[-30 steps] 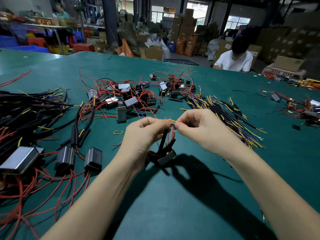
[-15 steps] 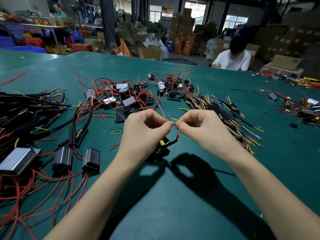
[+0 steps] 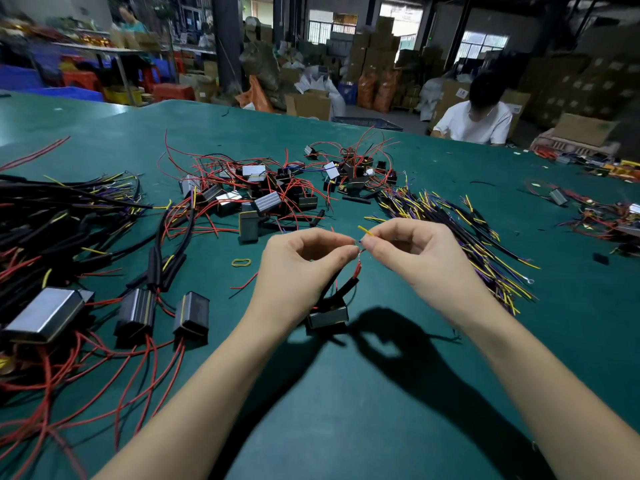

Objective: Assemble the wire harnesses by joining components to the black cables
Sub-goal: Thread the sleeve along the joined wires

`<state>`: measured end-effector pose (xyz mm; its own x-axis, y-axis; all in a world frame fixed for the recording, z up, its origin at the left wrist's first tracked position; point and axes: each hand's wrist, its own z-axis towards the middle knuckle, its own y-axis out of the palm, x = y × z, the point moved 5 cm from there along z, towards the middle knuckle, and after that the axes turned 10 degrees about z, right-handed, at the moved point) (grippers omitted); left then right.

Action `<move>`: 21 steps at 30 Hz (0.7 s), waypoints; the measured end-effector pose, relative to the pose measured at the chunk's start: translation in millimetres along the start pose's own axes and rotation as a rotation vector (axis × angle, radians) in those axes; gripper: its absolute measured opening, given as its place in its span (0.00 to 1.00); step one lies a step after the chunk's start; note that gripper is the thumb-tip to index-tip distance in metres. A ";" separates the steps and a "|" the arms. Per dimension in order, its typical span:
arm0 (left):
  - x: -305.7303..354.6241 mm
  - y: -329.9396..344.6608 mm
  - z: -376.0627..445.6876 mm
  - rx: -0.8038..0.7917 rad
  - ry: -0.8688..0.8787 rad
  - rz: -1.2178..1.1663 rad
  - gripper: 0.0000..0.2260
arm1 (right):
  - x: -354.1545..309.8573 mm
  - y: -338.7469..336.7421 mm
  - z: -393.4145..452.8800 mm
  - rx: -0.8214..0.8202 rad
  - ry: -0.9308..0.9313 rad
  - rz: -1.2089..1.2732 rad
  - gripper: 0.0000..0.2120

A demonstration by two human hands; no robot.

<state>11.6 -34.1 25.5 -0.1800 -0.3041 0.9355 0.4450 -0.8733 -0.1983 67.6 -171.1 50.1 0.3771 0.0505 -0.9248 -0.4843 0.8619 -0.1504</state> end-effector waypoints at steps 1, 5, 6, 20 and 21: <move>-0.2 0.7 -0.4 -0.011 -0.001 -0.014 0.04 | 0.8 -1.4 -0.4 0.006 0.009 -0.005 0.07; 0.3 1.7 -1.3 -0.043 0.006 -0.037 0.03 | 3.0 -4.6 -0.1 0.015 0.032 -0.025 0.05; 0.6 2.2 -1.5 -0.050 0.008 -0.039 0.03 | 3.5 -4.9 0.0 0.011 0.038 -0.030 0.05; 1.2 2.4 -2.5 -0.007 0.003 -0.029 0.05 | 6.2 -2.1 1.7 -0.032 0.074 -0.019 0.03; 1.4 1.5 -3.3 0.000 -0.003 -0.031 0.06 | 5.1 -1.3 1.2 -0.033 0.056 -0.018 0.02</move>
<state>9.1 -37.1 25.6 -0.1909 -0.2755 0.9422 0.4389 -0.8825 -0.1691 71.1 -171.3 46.0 0.3417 0.0058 -0.9398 -0.5035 0.8455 -0.1779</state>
